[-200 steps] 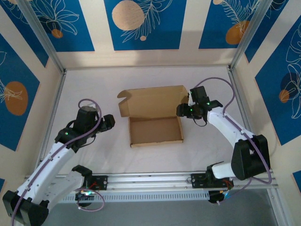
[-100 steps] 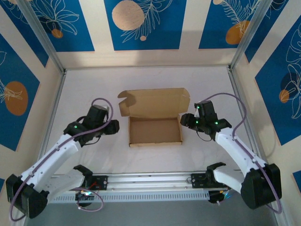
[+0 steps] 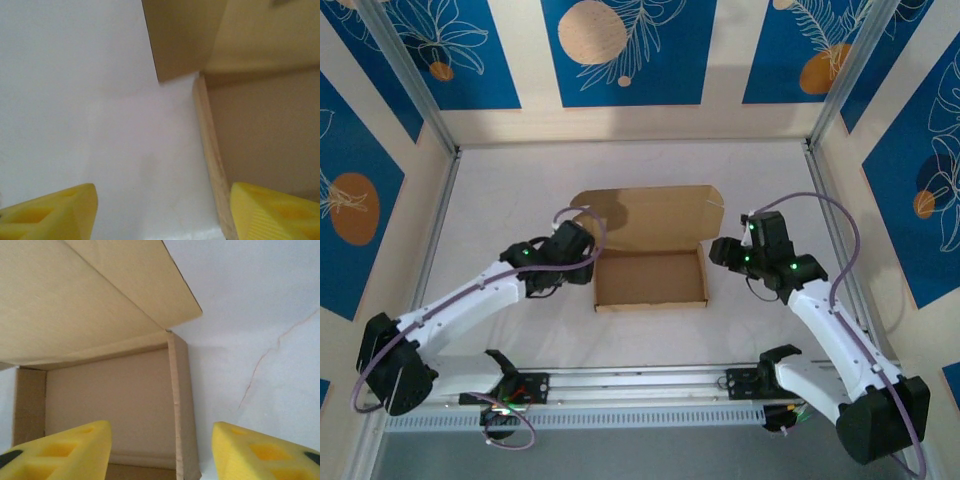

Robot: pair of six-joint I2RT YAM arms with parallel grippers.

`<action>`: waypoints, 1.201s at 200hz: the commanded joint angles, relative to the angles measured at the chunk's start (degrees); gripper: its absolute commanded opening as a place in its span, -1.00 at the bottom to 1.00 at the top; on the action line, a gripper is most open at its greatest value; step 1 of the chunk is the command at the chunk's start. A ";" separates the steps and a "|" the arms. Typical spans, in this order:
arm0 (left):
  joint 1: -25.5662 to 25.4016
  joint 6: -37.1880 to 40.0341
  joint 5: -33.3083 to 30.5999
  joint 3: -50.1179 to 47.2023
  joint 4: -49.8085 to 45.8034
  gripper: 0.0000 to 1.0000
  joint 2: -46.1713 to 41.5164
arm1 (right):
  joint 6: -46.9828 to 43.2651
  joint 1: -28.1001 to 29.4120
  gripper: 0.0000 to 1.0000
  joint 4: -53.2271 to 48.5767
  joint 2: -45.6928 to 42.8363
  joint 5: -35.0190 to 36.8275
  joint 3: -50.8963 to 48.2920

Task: Fold the paper box

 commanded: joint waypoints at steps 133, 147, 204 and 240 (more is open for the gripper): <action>11.03 30.98 3.44 0.01 28.26 0.58 4.83 | -37.85 -2.79 0.60 8.81 19.52 -3.00 15.45; 11.61 32.00 3.82 -0.11 29.88 0.58 5.65 | -38.43 -3.46 0.60 7.87 22.40 -4.46 17.05; 13.67 33.01 12.99 4.20 28.02 0.45 11.03 | -39.08 -2.94 0.31 6.44 27.24 -13.03 19.96; 13.68 29.42 13.61 5.44 25.44 0.00 11.56 | -36.39 0.84 -0.12 5.43 26.77 -5.61 19.52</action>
